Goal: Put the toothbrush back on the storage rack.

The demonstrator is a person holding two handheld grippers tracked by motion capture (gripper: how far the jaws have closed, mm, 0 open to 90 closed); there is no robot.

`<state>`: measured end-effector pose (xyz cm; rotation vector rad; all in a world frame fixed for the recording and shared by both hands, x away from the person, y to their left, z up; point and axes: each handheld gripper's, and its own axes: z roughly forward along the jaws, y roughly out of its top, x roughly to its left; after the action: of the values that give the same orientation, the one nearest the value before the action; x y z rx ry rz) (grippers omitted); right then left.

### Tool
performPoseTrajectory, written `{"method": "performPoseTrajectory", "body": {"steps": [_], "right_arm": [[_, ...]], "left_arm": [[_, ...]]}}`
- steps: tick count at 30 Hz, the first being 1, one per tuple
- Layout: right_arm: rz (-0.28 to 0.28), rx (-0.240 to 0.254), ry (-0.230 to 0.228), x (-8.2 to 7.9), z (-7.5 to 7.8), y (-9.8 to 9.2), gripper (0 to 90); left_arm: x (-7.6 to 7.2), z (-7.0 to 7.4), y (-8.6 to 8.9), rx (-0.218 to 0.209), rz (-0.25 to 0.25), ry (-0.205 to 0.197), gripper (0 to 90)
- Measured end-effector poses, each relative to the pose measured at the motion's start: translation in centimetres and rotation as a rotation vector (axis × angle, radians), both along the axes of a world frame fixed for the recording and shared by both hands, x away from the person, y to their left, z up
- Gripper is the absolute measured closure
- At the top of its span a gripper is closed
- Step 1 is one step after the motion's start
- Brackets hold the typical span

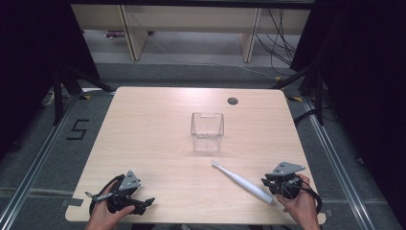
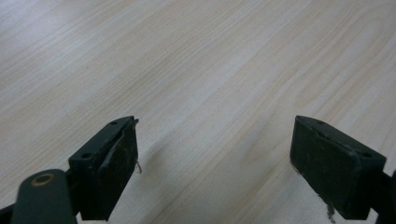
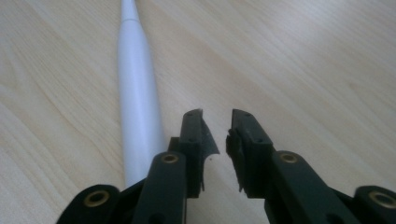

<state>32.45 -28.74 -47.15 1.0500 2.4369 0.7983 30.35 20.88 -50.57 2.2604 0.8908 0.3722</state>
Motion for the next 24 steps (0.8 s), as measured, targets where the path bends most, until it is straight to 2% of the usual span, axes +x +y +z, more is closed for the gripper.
{"method": "performPoseTrajectory", "body": {"steps": [1,4,6,7,8,11,13,16,17,20,23,24], "right_arm": [[0.012,-0.012,-0.007,0.1,0.3,0.1,70.0],[0.037,-0.027,0.02,0.1,0.9,0.9,62.3],[0.058,-0.048,0.017,0.2,1.5,1.5,58.4],[0.066,-0.05,0.046,0.2,1.6,1.9,56.5],[0.076,-0.048,0.059,0.2,1.8,2.4,56.6],[0.105,-0.058,0.062,0.5,2.2,3.2,54.4],[0.157,-0.088,0.087,1.2,2.6,4.3,53.9],[0.173,-0.109,0.113,1.5,2.6,5.0,53.9],[0.187,-0.134,0.156,1.9,2.3,5.7,53.3],[0.208,-0.162,0.182,2.4,1.9,6.4,53.4],[0.203,-0.18,0.208,2.8,1.6,6.9,53.6],[0.219,-0.19,0.208,3.0,1.4,7.0,53.7]], "left_arm": [[0.0,0.0,0.0,-0.004,0.004,0.002,14.9],[0.1,0.1,0.0,0.001,-0.006,-0.002,14.9],[0.0,0.0,-0.1,-0.004,0.0,0.0,14.9],[0.0,0.0,-0.1,-0.005,0.004,0.003,14.8],[0.0,0.0,-0.1,0.0,0.001,0.005,14.9],[0.0,0.0,-0.1,-0.005,0.005,0.005,14.9],[0.0,0.0,0.0,-0.003,-0.003,-0.001,14.9],[0.0,0.0,0.0,0.0,0.0,-0.001,14.8],[0.0,0.0,0.0,-0.004,0.001,0.0,14.9],[0.0,0.0,-0.1,-0.002,-0.001,0.0,14.8],[0.0,0.0,-0.1,-0.002,0.0,-0.001,14.8],[0.0,0.0,-0.1,-0.004,0.002,0.0,14.9]]}}
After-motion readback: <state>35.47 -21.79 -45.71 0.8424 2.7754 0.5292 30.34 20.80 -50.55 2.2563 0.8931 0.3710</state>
